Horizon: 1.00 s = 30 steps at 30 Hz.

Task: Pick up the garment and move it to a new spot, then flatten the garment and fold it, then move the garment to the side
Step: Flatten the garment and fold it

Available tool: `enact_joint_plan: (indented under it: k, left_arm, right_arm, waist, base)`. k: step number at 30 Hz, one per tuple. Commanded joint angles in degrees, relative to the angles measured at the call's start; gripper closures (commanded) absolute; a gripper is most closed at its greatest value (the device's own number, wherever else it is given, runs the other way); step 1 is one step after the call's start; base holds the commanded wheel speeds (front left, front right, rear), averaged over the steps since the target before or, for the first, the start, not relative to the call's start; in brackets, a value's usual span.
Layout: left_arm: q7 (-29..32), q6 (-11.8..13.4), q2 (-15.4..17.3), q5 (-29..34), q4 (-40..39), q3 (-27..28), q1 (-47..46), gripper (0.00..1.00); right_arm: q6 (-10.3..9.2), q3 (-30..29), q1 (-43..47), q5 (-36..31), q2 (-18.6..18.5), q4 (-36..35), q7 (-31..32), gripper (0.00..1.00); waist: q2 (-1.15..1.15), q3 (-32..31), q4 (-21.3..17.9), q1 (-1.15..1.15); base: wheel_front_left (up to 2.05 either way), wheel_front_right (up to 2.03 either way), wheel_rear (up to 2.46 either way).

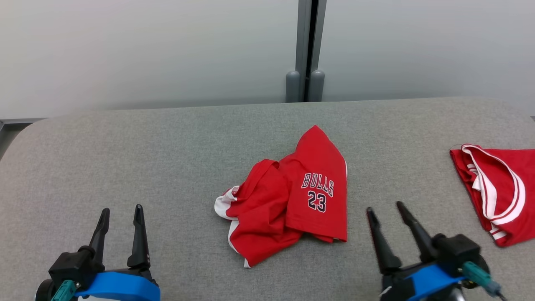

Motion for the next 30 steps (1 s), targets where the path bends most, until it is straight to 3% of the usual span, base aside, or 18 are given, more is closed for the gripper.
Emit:
enact_joint_plan:
  k: [1, 9, 23, 24, 25, 30]
  left_arm:
    - [0.08, 0.02, 0.07, -0.29, -0.27, -0.08, -0.49, 0.0]
    - [0.16, -0.43, -0.31, 0.05, -0.25, -1.21, -2.57, 0.0]
    - [-0.2, -1.04, -0.79, 0.41, 1.02, -2.82, -6.19, 0.0]
    - [-0.24, -1.1, -0.81, 0.42, 1.14, -2.87, -6.36, 0.0]
    - [-0.3, -1.16, -0.84, 0.43, 1.27, -2.93, -6.41, 0.0]
    - [-0.6, -1.4, -0.85, 0.22, 2.04, -3.22, -6.01, 0.0]
  right_arm:
    - [0.03, 1.23, -1.03, 0.01, 0.1, 0.47, 0.63, 0.0]
    - [0.02, 9.87, -7.73, -4.36, -0.47, 13.48, 5.92, 0.0]
    - [0.02, 8.32, -19.84, -12.73, -0.04, 34.61, 3.2, 0.0]
    - [0.02, 7.28, -20.52, -13.11, -0.04, 35.39, 2.55, 0.14]
    - [0.02, 6.4, -21.27, -13.58, -0.01, 35.65, 1.34, 1.0]
    - [0.02, 0.7, -22.51, -13.96, 0.02, 34.67, -2.54, 1.0]
  waist:
    - [0.0, 0.36, 0.25, 0.0]
    - [0.0, 2.54, 2.1, 0.0]
    - [0.0, 5.42, 5.86, 0.0]
    - [0.0, 5.48, 5.95, 0.0]
    - [0.0, 5.48, 6.04, 0.0]
    - [0.0, 4.44, 6.15, 0.0]
  base:
    - [0.0, 0.0, 0.0]
    - [0.0, 0.0, 0.0]
    - [0.0, 0.0, 0.0]
    - [0.0, 0.0, 0.0]
    - [0.0, 0.0, 0.0]
    - [0.0, 0.0, 0.0]
